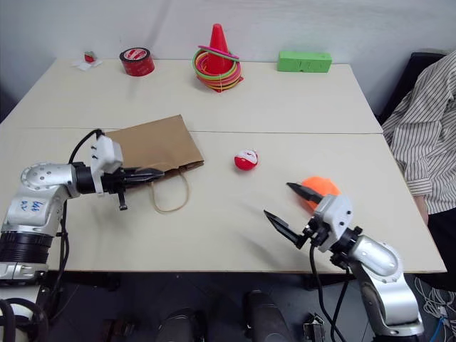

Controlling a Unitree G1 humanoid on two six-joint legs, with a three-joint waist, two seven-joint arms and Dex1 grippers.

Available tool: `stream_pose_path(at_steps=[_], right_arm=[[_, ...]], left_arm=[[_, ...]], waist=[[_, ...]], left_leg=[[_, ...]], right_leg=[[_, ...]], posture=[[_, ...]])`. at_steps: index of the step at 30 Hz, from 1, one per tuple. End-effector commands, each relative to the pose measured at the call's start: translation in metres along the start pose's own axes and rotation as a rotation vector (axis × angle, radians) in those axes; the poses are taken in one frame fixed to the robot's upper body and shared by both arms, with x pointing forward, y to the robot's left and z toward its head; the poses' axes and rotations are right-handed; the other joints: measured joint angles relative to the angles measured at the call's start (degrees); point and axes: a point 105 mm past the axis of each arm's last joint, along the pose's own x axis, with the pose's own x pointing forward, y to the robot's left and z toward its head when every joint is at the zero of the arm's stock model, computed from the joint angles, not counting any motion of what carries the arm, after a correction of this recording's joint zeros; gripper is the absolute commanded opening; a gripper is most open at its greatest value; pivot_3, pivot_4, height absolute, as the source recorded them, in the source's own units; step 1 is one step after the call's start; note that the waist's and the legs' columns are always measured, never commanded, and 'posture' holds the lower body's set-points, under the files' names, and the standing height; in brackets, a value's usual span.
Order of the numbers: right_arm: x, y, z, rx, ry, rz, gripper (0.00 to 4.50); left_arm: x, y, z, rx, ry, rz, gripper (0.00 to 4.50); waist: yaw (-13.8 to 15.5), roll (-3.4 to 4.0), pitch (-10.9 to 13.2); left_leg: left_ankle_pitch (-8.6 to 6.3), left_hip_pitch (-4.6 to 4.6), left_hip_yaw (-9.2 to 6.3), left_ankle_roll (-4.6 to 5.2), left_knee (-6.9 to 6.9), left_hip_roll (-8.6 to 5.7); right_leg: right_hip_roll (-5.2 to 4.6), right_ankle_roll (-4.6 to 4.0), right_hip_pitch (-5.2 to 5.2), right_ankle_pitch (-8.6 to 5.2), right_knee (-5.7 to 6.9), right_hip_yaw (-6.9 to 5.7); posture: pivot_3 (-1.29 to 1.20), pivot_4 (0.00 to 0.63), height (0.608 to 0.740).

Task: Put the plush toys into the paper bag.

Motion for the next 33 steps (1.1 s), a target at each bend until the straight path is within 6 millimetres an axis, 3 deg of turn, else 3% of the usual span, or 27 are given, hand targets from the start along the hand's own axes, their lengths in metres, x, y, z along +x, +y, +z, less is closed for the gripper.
stream_pose_path(at_steps=[1,9,18,20,23,27,33], right_arm=[[0.025,0.014,0.007,-0.025,-0.018,0.108,2.89],[0.110,0.032,-0.013,-0.030,0.022,0.228,0.03],[0.176,0.050,-0.031,-0.029,0.088,0.280,0.03],[0.182,0.051,-0.034,-0.027,0.097,0.279,0.03],[0.191,0.053,-0.056,-0.042,0.190,0.280,0.03],[0.187,0.058,-0.080,-0.044,0.300,0.310,0.03],[0.163,0.056,-0.097,-0.023,0.386,0.332,0.03]], left_arm=[[-0.006,-0.019,0.040,-0.067,-0.135,-0.109,0.00],[-0.002,-0.035,0.054,-0.160,-0.145,-0.135,0.00],[0.005,-0.051,0.061,-0.221,-0.181,-0.184,0.00],[0.004,-0.053,0.061,-0.232,-0.178,-0.195,0.00],[0.000,-0.055,0.063,-0.253,-0.179,-0.203,0.00],[-0.011,-0.052,0.071,-0.287,-0.217,-0.192,0.00],[-0.037,-0.022,0.090,-0.314,-0.374,-0.024,0.00]], waist=[[-0.3,0.00,0.0],[-0.5,0.01,0.0],[-0.4,0.00,0.0],[-0.4,0.00,0.0],[-0.6,0.00,0.0],[-1.6,0.00,0.0],[-1.7,0.00,0.0]], left_leg=[[-0.02,0.02,0.02,-0.03,0.02,0.02],[0.01,0.06,-0.10,-0.23,0.13,0.12],[0.00,-0.16,-0.12,-0.21,0.23,0.17],[0.00,-0.17,-0.14,-0.22,0.25,0.17],[-0.01,-0.21,-0.17,-0.23,0.24,0.20],[-0.01,-0.31,-0.20,-0.24,0.24,0.26],[-0.01,-0.29,-0.25,-0.26,0.25,0.47]], right_leg=[[0.04,0.00,0.00,0.00,0.03,0.05],[0.19,-0.13,-0.01,-0.07,0.19,0.06],[0.17,-0.15,-0.13,-0.08,0.14,0.01],[0.17,-0.15,-0.14,-0.08,0.16,-0.01],[0.18,-0.15,-0.17,-0.08,0.16,-0.02],[0.17,-0.16,-0.25,-0.08,0.17,-0.04],[0.17,-0.16,-0.22,-0.08,0.18,-0.07]], posture=[[0.00,0.150,0.740],[0.00,0.150,0.740],[0.00,0.150,0.740],[0.00,0.150,0.740],[0.00,0.150,0.740],[0.00,0.150,0.740],[0.00,0.150,0.740]])
